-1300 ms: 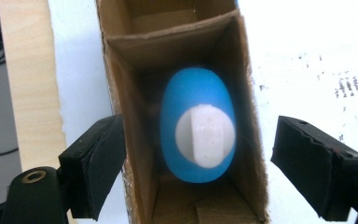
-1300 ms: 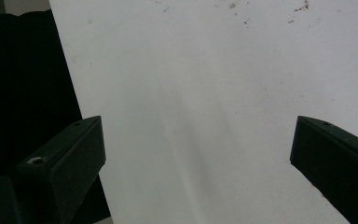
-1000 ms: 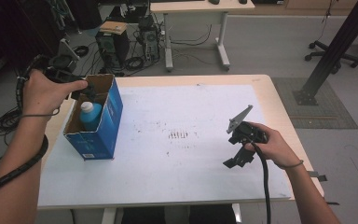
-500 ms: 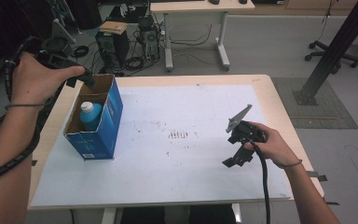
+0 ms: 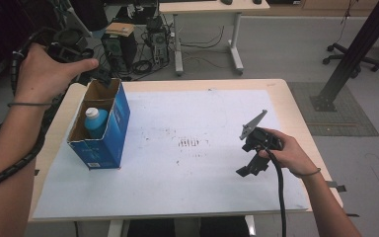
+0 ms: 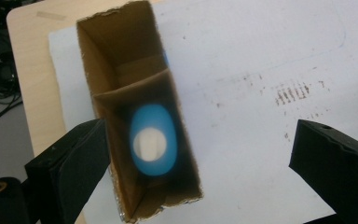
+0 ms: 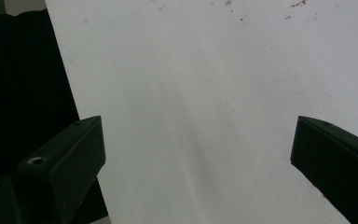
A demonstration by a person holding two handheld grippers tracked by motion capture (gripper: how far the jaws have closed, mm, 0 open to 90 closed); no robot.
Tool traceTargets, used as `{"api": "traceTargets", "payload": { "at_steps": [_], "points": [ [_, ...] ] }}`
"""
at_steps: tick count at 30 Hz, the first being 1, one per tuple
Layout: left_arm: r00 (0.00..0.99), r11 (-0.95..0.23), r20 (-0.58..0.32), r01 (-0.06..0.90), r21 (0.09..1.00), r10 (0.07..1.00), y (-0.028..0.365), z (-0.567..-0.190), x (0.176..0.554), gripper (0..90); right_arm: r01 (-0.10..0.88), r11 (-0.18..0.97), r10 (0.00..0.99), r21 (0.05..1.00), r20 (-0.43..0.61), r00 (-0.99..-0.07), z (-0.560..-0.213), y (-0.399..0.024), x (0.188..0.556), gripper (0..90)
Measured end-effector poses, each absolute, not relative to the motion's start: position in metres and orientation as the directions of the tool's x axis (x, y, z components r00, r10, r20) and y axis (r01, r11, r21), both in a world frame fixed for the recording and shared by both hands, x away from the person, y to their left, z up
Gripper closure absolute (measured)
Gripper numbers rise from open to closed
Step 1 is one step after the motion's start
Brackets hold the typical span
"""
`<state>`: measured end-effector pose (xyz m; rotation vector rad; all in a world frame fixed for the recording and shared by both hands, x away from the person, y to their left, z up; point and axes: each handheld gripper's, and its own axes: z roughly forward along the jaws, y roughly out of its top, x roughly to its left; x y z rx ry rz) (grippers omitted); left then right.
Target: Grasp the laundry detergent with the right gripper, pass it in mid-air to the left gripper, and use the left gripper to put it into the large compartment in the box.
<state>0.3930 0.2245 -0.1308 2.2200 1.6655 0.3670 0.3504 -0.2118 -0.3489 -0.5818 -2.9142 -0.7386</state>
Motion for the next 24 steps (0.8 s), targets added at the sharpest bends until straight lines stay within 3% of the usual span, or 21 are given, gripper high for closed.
{"api": "traceTargets", "payload": {
  "at_steps": [8, 24],
  "points": [
    [0.374, -0.339, 0.004, 0.835, 0.434, 0.927, 0.193, -0.144, 0.410, 5.2, 0.383, 0.812, 0.344, 0.440, 0.167, -0.924, -0.348, -0.211, 0.350, 3.1],
    [0.441, -0.388, -0.027, 0.815, 0.430, 0.897, 0.163, -0.188, 0.432, 5.1, 0.394, 0.814, 0.357, 0.426, 0.166, -0.919, -0.329, -0.212, 0.349, 3.1]
  ]
}}
